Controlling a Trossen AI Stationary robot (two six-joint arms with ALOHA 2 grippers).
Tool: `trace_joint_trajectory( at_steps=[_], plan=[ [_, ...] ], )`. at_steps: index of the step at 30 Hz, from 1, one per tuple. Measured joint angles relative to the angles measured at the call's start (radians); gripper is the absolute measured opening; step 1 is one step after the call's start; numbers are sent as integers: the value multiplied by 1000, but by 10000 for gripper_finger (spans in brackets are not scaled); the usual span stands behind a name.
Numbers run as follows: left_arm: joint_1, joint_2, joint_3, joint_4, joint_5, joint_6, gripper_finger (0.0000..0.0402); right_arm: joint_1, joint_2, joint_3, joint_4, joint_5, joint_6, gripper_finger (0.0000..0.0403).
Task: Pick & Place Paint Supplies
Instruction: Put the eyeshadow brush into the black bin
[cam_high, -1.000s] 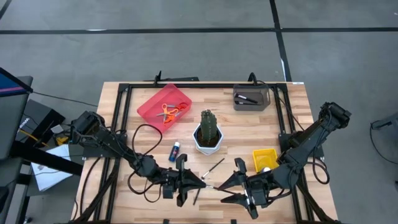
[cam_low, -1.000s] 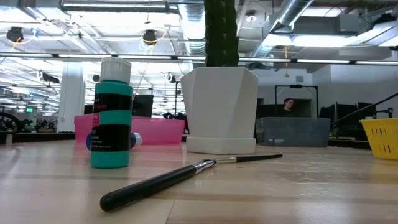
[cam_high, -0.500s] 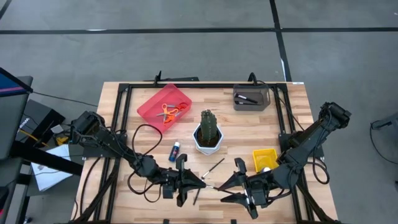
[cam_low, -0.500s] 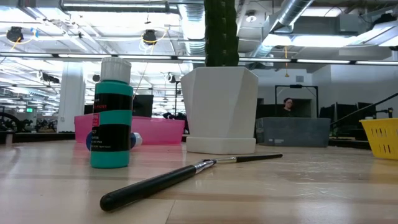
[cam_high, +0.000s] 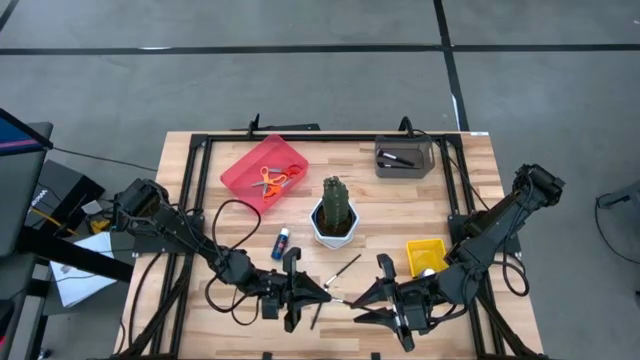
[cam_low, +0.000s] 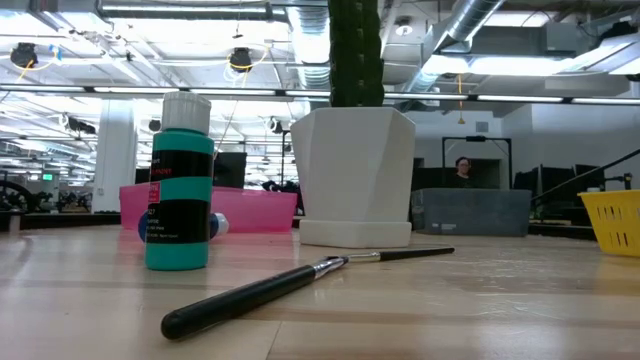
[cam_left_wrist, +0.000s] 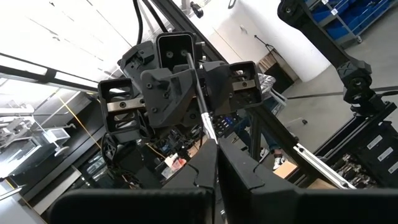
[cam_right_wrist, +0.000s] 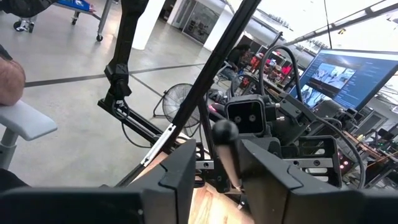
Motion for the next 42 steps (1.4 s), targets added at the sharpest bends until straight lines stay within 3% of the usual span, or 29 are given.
trace_joint_trajectory(
  at_steps=[13,24,37,42],
  plan=[
    [-1,0,0,0,0,0,0,0,0,0,-1,5,1,84],
    [-1,0,0,-10,45,-19,0,-1,-1,0,0,9,0,12],
    [0,0,0,-23,43,-19,15,0,-1,0,-4,52,-3,10],
    [-3,0,0,-25,-76,24,34,0,-1,0,-6,61,-3,9]
  ],
)
